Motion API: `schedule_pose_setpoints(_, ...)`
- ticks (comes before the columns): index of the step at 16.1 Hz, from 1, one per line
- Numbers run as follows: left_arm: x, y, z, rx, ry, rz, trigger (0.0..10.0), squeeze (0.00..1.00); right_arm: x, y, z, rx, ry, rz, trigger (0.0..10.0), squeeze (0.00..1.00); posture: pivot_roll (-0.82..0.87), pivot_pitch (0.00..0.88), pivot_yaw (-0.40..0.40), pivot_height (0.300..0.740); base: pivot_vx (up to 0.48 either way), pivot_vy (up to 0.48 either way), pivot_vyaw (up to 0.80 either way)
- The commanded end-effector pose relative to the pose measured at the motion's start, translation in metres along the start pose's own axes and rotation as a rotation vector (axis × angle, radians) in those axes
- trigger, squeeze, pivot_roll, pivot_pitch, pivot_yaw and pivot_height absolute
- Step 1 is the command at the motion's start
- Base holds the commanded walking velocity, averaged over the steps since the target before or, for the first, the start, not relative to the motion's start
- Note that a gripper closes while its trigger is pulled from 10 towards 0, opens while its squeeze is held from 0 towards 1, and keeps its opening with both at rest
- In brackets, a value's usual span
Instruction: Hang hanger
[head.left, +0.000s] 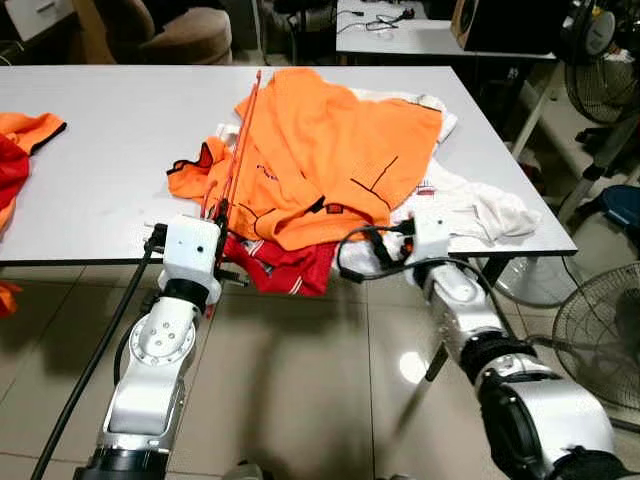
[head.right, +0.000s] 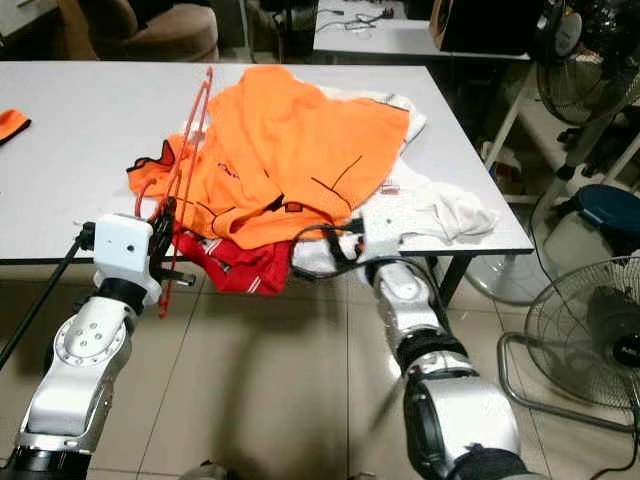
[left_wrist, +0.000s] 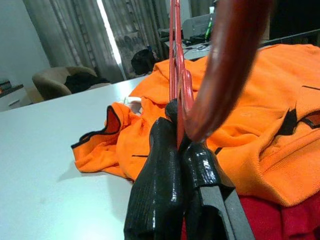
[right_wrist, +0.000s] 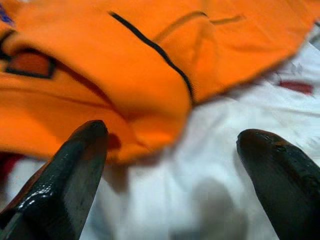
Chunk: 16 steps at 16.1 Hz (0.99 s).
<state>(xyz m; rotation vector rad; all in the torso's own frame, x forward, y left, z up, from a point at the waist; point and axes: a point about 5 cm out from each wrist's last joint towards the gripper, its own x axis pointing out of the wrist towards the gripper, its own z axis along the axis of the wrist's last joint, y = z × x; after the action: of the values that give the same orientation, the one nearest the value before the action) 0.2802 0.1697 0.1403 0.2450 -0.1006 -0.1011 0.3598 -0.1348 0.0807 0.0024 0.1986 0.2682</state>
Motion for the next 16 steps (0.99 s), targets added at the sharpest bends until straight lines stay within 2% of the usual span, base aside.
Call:
schedule_pose_setpoints(1, 0.0, 0.002, 0.008, 0.011, -0.023, -0.004, 10.0, 0.0, 0.003, -0.004, 0.008, -0.03, 0.006, -0.018, 10.0, 0.0, 0.15, 0.049, 0.017, 0.74, 0.0, 0.0, 0.0)
schedule_pose_setpoints(3, 0.0, 0.004, 0.008, 0.013, -0.02, -0.001, 10.0, 0.0, 0.004, -0.007, 0.011, -0.035, 0.002, -0.029, 10.0, 0.0, 0.15, 0.049, 0.016, 0.74, 0.0, 0.0, 0.0)
schedule_pose_setpoints(4, 0.0, 0.004, 0.007, 0.016, -0.015, 0.001, 10.0, 0.0, 0.005, -0.011, 0.016, -0.045, -0.011, -0.056, 0.0, 0.0, 0.15, 0.048, 0.017, 0.74, 0.0, 0.0, 0.0)
schedule_pose_setpoints(10, 0.001, 0.003, 0.006, 0.016, -0.007, -0.013, 10.0, 0.0, 0.006, -0.011, 0.02, -0.027, -0.028, -0.074, 0.0, 0.0, 0.15, 0.045, 0.032, 0.74, 0.0, 0.0, 0.0)
schedule_pose_setpoints(16, 0.008, -0.002, 0.008, 0.005, -0.02, -0.037, 10.0, 0.0, 0.008, -0.001, 0.025, -0.021, -0.087, -0.039, 0.0, 0.0, 0.12, 0.021, 0.031, 0.74, 0.0, 0.0, 0.0)
